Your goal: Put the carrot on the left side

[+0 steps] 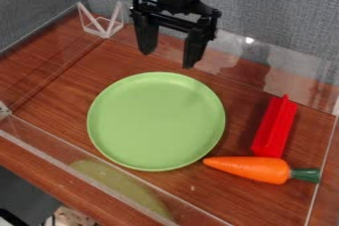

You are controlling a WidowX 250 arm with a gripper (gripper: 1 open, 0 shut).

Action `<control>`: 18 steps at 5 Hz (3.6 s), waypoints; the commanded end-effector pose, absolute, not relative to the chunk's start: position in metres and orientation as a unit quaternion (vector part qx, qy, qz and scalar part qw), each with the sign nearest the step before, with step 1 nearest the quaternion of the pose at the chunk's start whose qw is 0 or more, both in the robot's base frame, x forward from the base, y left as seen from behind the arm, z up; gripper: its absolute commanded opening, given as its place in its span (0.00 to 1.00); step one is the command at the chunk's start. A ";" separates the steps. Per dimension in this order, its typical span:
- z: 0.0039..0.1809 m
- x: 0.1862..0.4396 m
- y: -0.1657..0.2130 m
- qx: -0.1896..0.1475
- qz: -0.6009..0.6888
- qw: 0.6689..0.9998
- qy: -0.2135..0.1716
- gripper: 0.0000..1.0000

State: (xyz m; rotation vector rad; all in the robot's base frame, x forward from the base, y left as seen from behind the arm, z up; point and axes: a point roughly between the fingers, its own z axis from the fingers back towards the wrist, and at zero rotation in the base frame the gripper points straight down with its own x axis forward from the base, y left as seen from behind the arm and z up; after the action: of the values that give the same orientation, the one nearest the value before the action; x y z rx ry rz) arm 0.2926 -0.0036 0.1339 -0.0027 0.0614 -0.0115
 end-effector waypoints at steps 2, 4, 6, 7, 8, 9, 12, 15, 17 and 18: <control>0.121 0.283 -0.083 0.004 -0.192 0.981 0.032 1.00; 0.097 0.268 -0.157 0.019 -0.339 0.940 0.025 1.00; 0.051 0.259 -0.163 0.032 -0.396 0.917 0.031 1.00; 0.057 0.259 -0.155 0.042 -0.393 0.918 0.036 1.00; 0.072 0.261 -0.148 0.059 -0.397 0.914 0.054 0.00; 0.080 0.263 -0.144 0.084 -0.402 0.910 0.056 0.00; 0.069 0.252 -0.147 0.106 -0.404 0.908 0.033 0.00; 0.072 0.254 -0.135 0.150 -0.413 0.898 0.024 1.00; 0.070 0.258 -0.133 0.173 -0.424 0.889 0.020 0.00; 0.071 0.256 -0.135 0.182 -0.426 0.886 0.015 0.00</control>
State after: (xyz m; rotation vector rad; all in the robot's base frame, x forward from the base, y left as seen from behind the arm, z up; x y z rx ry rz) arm 0.2540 -0.1312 0.0549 0.3879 0.0951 -0.8980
